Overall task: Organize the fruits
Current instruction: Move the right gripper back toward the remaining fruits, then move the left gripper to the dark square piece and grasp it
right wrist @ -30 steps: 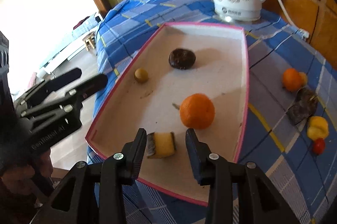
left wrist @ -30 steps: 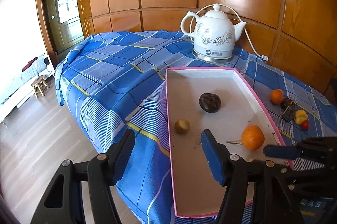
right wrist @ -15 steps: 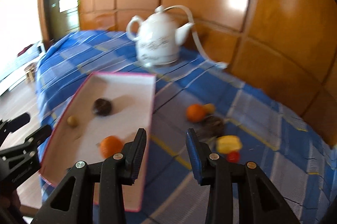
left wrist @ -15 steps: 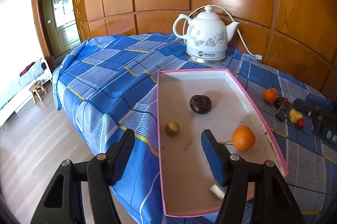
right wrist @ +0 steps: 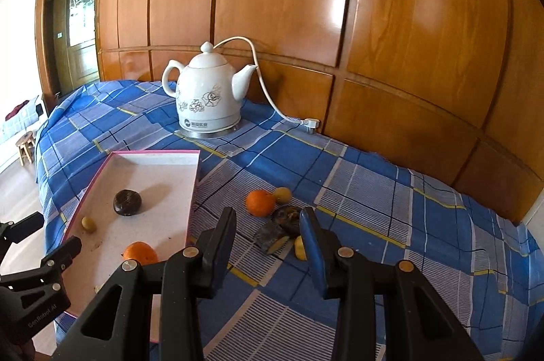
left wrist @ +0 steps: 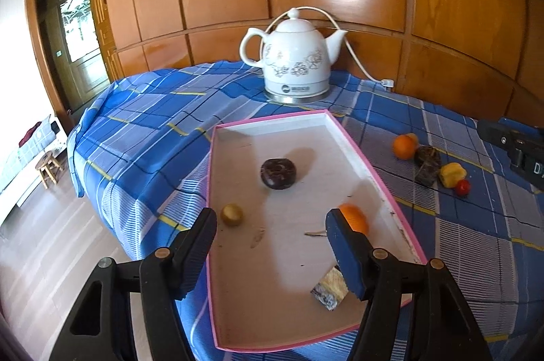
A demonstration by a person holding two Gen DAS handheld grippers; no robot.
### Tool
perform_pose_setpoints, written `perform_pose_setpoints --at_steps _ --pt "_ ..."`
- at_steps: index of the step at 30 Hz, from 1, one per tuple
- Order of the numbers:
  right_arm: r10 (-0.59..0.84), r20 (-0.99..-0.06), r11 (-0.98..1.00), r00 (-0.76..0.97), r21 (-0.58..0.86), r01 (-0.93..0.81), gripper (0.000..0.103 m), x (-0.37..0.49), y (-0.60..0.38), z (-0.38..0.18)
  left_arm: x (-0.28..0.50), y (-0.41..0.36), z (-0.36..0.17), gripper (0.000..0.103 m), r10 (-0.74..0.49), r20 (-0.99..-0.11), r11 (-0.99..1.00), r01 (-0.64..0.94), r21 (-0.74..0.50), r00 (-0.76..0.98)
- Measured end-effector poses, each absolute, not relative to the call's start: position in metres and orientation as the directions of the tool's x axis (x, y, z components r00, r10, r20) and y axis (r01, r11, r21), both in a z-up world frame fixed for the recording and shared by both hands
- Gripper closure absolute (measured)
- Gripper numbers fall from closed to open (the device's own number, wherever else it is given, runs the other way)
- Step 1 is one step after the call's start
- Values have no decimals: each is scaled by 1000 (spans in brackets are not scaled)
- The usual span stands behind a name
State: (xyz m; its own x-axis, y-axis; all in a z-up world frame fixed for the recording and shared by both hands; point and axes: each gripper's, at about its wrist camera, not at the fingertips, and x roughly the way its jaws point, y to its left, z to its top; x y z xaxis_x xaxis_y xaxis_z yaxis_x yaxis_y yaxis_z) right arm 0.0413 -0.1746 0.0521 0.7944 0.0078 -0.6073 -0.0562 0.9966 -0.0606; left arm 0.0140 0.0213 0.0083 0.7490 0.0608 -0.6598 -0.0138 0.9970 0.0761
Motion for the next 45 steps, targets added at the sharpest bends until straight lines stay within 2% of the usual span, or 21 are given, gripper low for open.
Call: perform_pose_setpoints --at_steps 11,25,45 --pt "-6 -582 998 813 -48 -27 64 40 -194 58 18 1 9 34 37 -665 996 29 89 746" --pt "-108 -537 994 837 -79 77 64 44 -242 79 24 -34 13 33 -25 -664 989 114 91 747" --pt "-138 -532 990 836 -102 98 64 48 -262 88 34 -68 19 33 -74 -663 978 183 96 745"
